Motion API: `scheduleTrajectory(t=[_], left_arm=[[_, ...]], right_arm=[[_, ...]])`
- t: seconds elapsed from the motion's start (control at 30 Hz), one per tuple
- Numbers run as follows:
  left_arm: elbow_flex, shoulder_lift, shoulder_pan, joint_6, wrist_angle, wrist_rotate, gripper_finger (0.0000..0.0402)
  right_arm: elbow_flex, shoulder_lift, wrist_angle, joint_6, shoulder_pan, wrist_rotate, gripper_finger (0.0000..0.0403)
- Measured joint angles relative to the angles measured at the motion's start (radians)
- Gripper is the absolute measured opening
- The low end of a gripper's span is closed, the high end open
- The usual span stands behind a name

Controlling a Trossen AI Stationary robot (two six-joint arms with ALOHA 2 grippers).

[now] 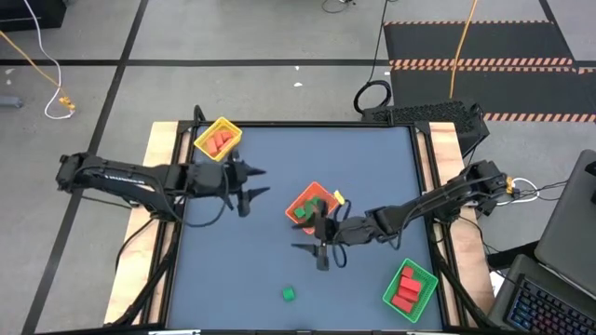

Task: Sort & place blocks by color
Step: Put the green block into the orange bin

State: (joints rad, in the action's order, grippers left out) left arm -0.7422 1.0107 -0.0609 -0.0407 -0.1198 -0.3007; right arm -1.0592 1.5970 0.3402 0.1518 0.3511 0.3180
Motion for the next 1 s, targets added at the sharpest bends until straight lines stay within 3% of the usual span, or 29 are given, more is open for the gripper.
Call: scheduleTrajectory(t=[0.2, 0.5, 1.0], left_arm=[[-0.001, -0.008, 0.029, 0.034, 0.127, 0.012, 0.0234], [0.0, -0.004, 0.02, 0.011, 0.042, 0.015, 0.0234], [0.0, -0.011, 0.009, -0.016, -0.052, 0.015, 0.0234]], right_arm=[[-0.079, 0.106, -0.119, 0.059, 0.045, -0.065, 0.0215], [-0.266, 0.291, -0.301, 0.168, 0.079, -0.09, 0.0215], [-0.428, 0.43, -0.403, 0.437, 0.147, -0.109, 0.0215]])
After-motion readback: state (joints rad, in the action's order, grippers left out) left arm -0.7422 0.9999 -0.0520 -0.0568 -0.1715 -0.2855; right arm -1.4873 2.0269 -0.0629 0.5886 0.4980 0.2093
